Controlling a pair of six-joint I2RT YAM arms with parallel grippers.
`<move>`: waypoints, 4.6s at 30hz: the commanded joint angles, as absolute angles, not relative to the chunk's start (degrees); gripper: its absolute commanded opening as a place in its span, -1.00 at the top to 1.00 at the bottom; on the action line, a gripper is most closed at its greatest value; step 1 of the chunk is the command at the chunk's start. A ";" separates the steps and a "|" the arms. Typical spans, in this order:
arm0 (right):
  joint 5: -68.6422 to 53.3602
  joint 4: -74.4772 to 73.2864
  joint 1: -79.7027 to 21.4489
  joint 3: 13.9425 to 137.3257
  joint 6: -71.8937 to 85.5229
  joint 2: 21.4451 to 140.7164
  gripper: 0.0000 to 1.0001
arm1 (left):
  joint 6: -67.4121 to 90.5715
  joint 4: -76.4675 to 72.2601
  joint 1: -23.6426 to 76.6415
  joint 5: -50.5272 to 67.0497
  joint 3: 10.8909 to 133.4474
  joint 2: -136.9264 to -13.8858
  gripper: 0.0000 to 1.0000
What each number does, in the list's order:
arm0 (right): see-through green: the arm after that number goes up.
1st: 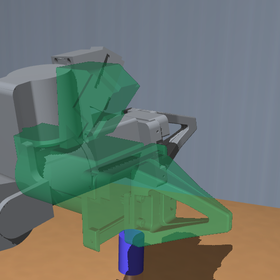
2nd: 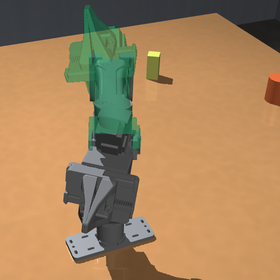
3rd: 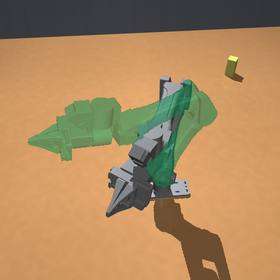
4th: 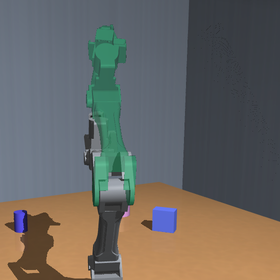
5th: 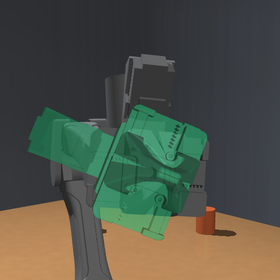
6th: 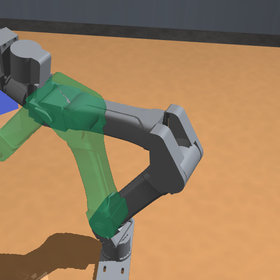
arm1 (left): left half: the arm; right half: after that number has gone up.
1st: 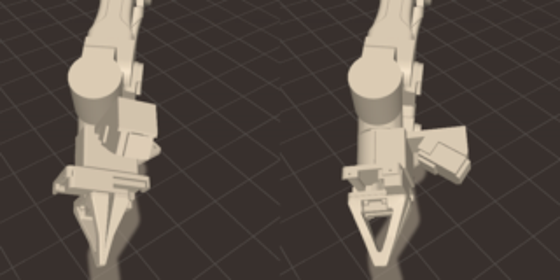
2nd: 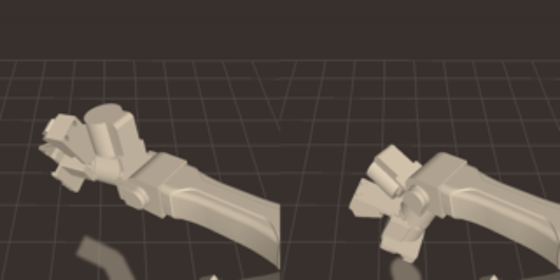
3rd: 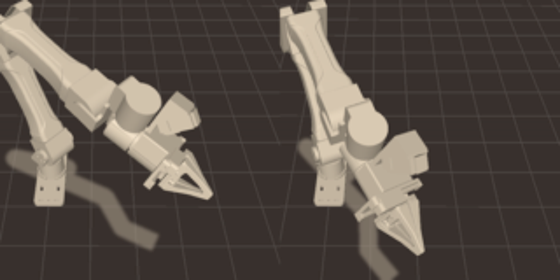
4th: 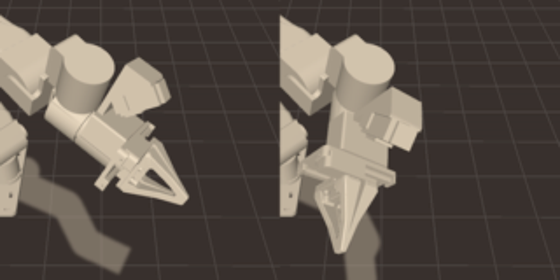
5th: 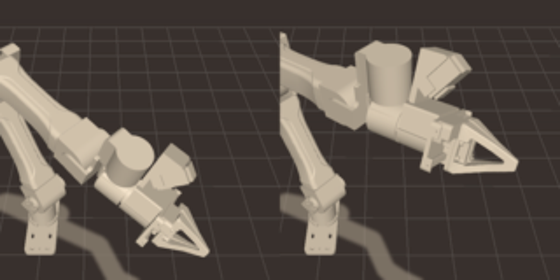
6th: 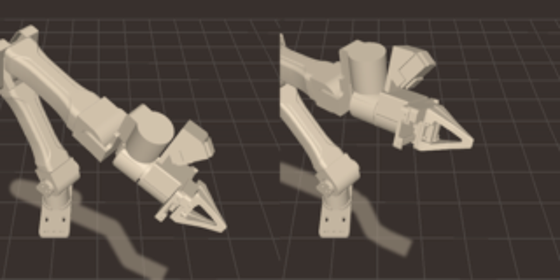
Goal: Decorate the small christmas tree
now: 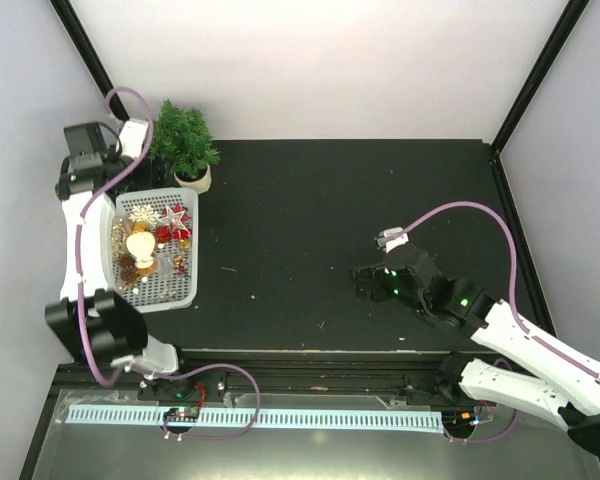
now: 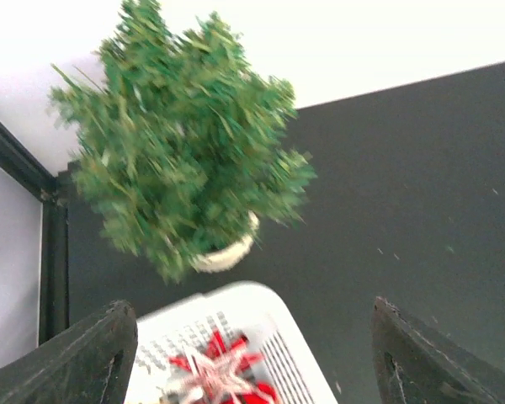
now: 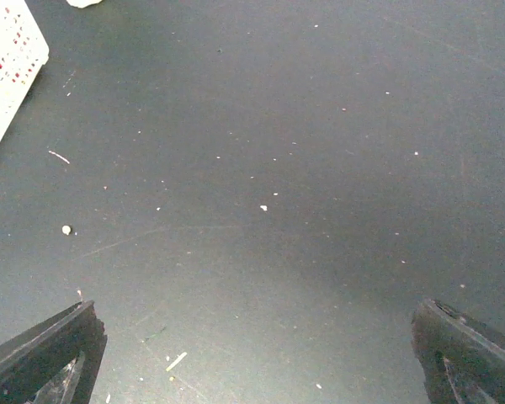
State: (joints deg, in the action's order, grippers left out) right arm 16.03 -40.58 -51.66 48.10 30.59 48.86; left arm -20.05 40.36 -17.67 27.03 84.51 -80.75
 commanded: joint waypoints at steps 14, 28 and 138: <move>13.23 -28.55 -51.71 45.19 31.52 59.49 -1.00 | -15.77 45.55 -17.32 26.43 123.03 -116.09 -0.37; 16.79 -24.96 -51.75 44.43 30.71 55.51 -1.00 | -15.61 47.06 -11.92 24.67 131.29 -125.05 0.96; 26.56 -29.10 -51.74 41.05 33.76 44.83 -1.00 | -16.99 31.90 30.94 31.02 77.53 -85.05 -0.20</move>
